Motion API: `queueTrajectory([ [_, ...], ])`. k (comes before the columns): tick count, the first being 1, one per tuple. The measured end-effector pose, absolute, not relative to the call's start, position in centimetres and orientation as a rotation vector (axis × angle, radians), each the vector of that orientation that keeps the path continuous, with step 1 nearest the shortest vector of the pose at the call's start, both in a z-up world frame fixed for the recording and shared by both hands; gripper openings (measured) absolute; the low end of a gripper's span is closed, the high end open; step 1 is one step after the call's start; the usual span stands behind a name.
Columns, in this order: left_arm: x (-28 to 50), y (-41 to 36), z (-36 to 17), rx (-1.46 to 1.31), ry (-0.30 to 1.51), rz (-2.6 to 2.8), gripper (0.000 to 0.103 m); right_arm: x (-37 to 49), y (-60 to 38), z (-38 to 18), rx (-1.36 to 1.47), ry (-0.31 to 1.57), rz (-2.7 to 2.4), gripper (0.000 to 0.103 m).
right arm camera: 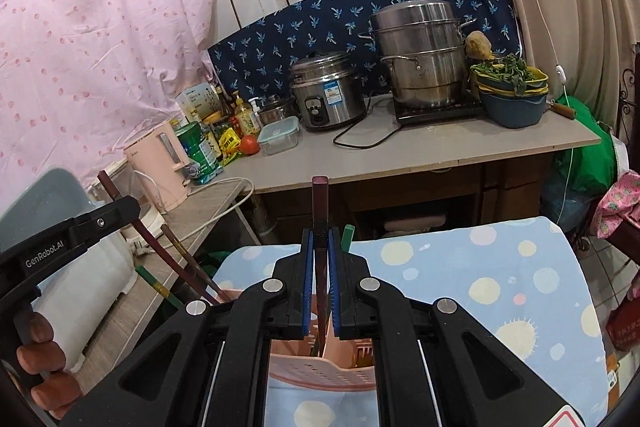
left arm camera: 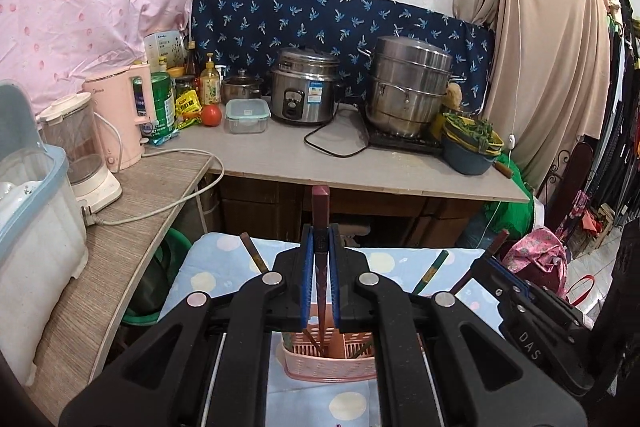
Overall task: Organize utensils
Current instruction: 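Lower the chopsticks into the pink basket and open both tools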
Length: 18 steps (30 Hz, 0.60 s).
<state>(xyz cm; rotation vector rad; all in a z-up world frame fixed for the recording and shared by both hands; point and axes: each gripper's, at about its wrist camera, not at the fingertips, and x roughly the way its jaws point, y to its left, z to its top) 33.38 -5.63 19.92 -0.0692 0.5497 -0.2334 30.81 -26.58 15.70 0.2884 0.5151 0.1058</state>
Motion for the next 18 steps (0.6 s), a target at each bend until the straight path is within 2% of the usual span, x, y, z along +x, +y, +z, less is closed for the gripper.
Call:
queueTrajectory([
  [2, 33.5, -5.8, 19.5, -0.065, 0.555, -0.234, 0.007, 30.9, -26.4, 15.4, 0.278, 0.524, 0.101, 0.008],
  [6, 33.0, -6.0, 19.3, -0.053, 0.541, -0.227, 0.009, 30.4, -26.5, 15.2, 0.272, 0.505, 0.082, 0.028],
  [8, 32.8, -5.9, 19.4, -0.053, 0.536, -0.228, 0.020, 30.0, -26.7, 15.4, 0.277, 0.499, 0.079, 0.028],
  [18, 30.8, -5.6, 20.1, -0.038, 0.520, -0.218, 0.021, 26.7, -26.4, 17.1, 0.261, 0.463, 0.090, 0.029],
])
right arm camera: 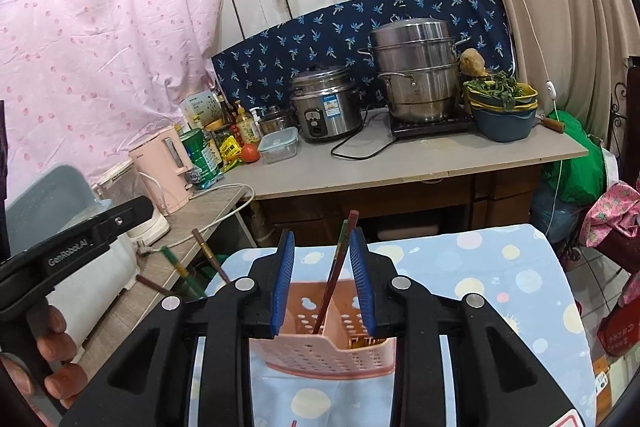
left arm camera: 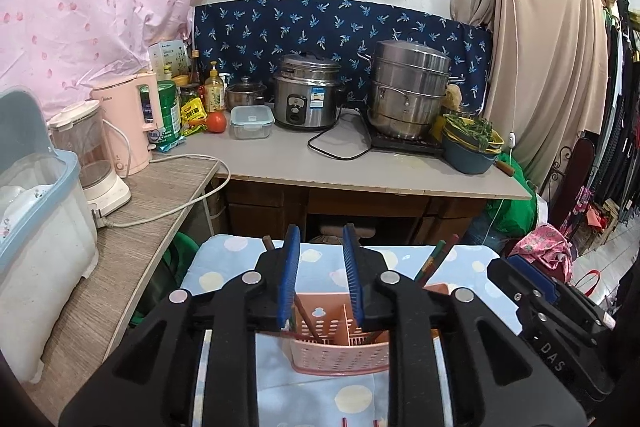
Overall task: Organize utensils
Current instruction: 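Lower the chopsticks into the pink basket and open both tools, then move both tools back down to the remaining chopsticks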
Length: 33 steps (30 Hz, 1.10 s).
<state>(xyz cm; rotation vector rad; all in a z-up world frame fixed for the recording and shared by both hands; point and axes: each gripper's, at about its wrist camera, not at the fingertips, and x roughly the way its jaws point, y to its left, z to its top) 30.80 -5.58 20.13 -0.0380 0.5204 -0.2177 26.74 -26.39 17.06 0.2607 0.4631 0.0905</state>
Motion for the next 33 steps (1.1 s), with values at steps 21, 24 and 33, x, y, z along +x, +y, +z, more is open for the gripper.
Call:
queueTrajectory([
  [21, 20.8, -4.5, 14.9, 0.045, 0.603, -0.212, 0.028, 13.9, -23.9, 10.7, 0.260, 0.611, 0.127, 0.034],
  [24, 19.2, -4.1, 13.0, 0.060, 0.637, -0.210, 0.028, 12.3, -23.6, 8.9, 0.261, 0.653, 0.127, 0.034],
  [33, 15.2, -3.0, 6.5, 0.125, 0.762, -0.176, 0.028, 8.1, -22.1, 2.2, 0.228, 0.822, 0.113, 0.034],
])
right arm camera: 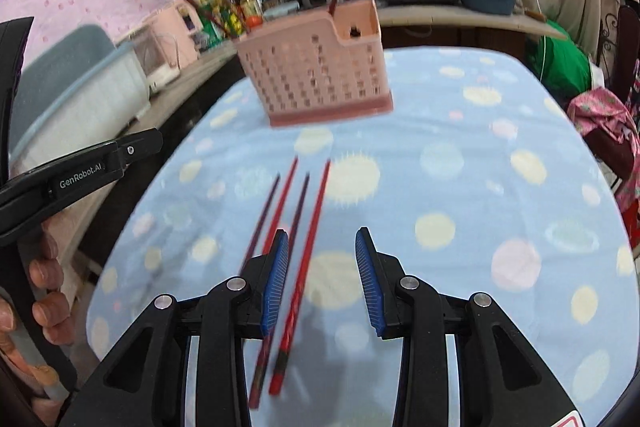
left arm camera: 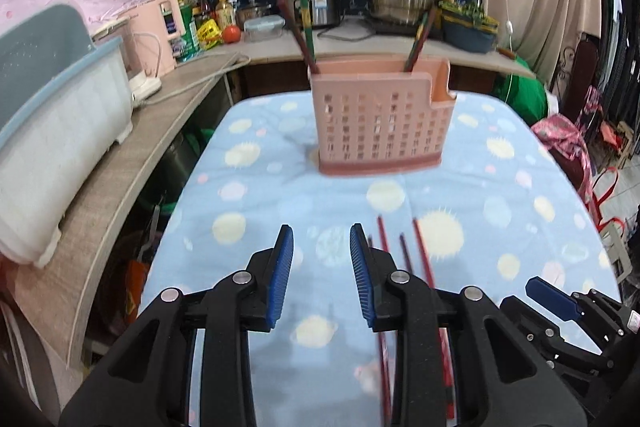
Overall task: Organize utensils
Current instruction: 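Move both tools back down to the remaining chopsticks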
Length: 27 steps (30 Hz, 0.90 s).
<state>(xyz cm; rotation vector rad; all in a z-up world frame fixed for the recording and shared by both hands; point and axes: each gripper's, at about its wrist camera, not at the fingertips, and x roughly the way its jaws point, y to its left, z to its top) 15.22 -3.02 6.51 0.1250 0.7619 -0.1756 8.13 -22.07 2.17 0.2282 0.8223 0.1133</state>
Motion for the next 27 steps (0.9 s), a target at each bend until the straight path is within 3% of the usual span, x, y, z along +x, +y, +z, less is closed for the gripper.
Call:
queueTrajectory([
  [11, 11.9, -0.7, -0.2, 0.098, 0.919, -0.147, 0.028, 5.4, -19.2, -2.5, 0.181, 0.935, 0.154, 0.034],
  [27, 10.0, -1.5, -2.4, 0.103, 0.989, -0.175, 0.028, 4.7, -17.2, -3.9, 0.024, 0.919, 0.116, 0.031],
])
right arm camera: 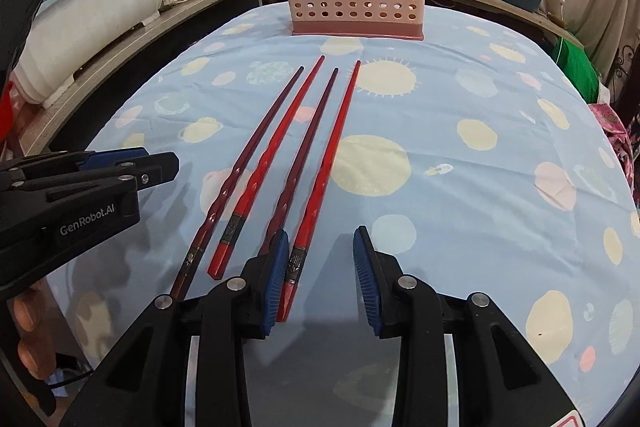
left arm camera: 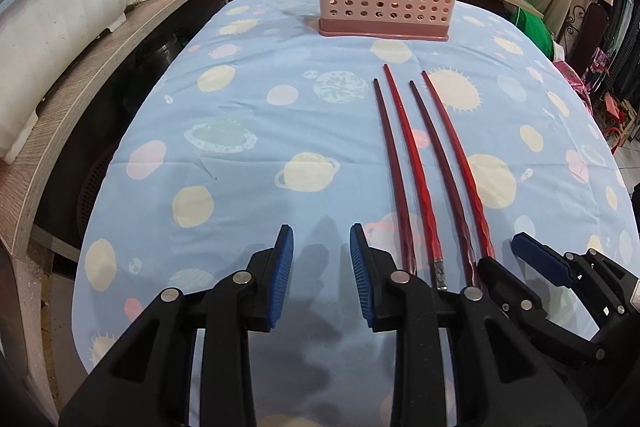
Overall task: Organize utensils
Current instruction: 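Move both tools back down to the remaining chopsticks, then grasp a red chopstick with the right tool while the left tool grasps a dark red one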
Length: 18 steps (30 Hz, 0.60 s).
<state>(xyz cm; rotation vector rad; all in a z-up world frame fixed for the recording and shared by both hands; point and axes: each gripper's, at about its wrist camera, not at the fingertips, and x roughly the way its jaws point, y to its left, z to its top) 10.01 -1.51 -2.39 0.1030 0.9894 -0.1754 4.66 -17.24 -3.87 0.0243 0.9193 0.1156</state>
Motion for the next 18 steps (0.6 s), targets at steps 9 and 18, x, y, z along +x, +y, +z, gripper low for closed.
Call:
queueTrajectory([
  [9, 9.0, -2.7, -3.1, 0.099, 1.017, -0.232, 0.034, 4.3, -19.3, -4.0, 0.094, 0.923, 0.092, 0.007],
  [18, 8.8, -3.6, -4.2, 0.101, 1.044, -0.258, 0.033, 3.8, -19.7, -4.0, 0.116, 0.928, 0.087, 0.007],
])
